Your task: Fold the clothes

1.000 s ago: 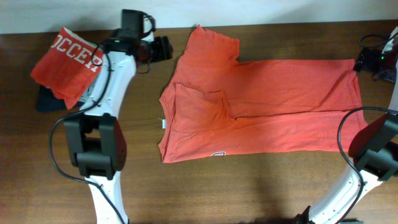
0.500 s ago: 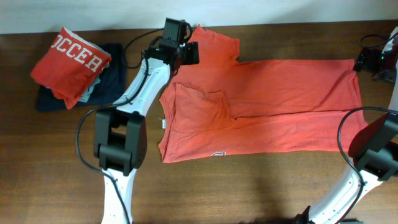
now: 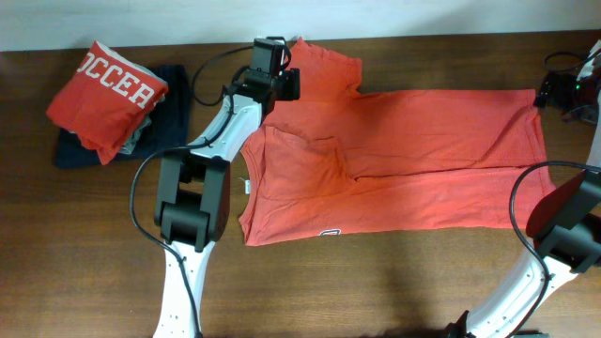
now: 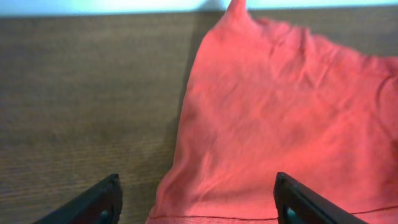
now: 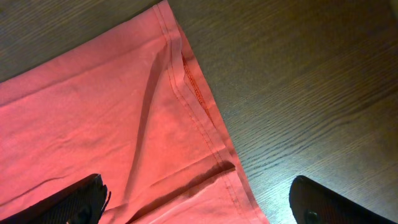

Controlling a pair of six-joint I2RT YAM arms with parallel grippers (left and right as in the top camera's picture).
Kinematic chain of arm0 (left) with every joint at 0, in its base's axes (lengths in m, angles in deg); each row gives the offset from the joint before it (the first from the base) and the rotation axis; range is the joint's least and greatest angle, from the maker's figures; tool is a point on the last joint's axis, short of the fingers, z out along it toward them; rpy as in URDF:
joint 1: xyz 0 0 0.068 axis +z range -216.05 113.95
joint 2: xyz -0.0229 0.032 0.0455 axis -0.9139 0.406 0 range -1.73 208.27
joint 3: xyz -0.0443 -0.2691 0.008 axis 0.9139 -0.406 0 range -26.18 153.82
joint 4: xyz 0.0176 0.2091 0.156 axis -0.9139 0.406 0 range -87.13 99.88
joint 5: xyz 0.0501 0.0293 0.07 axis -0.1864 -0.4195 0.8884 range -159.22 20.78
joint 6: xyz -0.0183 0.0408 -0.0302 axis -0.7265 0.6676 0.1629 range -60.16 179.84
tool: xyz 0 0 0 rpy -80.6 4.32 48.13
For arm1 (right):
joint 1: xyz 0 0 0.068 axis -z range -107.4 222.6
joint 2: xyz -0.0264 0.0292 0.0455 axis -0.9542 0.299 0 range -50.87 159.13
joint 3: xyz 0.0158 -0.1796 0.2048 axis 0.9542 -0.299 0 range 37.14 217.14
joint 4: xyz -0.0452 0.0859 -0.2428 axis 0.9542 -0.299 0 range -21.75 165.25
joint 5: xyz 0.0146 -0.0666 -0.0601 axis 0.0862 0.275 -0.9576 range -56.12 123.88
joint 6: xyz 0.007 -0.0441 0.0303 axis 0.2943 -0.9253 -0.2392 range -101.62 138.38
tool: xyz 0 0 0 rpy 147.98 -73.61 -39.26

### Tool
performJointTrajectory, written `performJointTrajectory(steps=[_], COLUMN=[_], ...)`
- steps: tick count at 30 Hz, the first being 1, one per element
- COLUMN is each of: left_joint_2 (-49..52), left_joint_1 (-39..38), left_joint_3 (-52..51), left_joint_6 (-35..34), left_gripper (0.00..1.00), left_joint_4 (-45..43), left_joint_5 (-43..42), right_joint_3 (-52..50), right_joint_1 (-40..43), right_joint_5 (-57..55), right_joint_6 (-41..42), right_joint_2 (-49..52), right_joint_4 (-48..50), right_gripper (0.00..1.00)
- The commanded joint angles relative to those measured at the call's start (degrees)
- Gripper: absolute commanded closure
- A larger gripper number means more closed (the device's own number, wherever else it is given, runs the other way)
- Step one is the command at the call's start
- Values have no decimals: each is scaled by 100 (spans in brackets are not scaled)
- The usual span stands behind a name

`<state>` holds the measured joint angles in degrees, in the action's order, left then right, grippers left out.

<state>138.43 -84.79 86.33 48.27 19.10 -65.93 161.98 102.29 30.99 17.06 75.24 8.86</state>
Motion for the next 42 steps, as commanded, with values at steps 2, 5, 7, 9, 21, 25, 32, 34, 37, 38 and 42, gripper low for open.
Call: performJointTrajectory(steps=[2,5,7,9,21,25,32,34,37,38,42], left_joint_2=[186,192,214,249,275,275,264,264,264,264,264], left_joint_1=[15,15,15,15,15,15,15,13,15,15,13], left_joint_3=[68,68,68,68,70,114,704,909,1187,1266,1582], left_joint_6=[142,140,140,140,140,140,138,138,138,136,136], left_gripper=[29,31,33,35,36,35,36,36,36,35,35], left_joint_4=[101,212,337,466,1703,2199,3139,3401,3768,3882,4157], left_joint_5=[42,35,39,42,63,63,63,61,63,61,61], right_joint_3=[72,72,72,72,72,72,72,72,72,72,72], right_joint_1=[-4,-4,-4,-4,-4,-4,-4,-4,-4,-2,-4], right_joint_5=[33,33,33,33,33,33,33,33,33,33,33], right_joint_6=[33,33,33,33,33,33,33,33,33,33,33], right_joint_2=[76,76,76,76,76,76,76,76,76,76,76], right_joint_4=[-2,-2,-2,-2,-2,-2,-2,-2,-2,-2,-2], right_gripper=[1,1,1,1,1,1,1,1,1,1,1])
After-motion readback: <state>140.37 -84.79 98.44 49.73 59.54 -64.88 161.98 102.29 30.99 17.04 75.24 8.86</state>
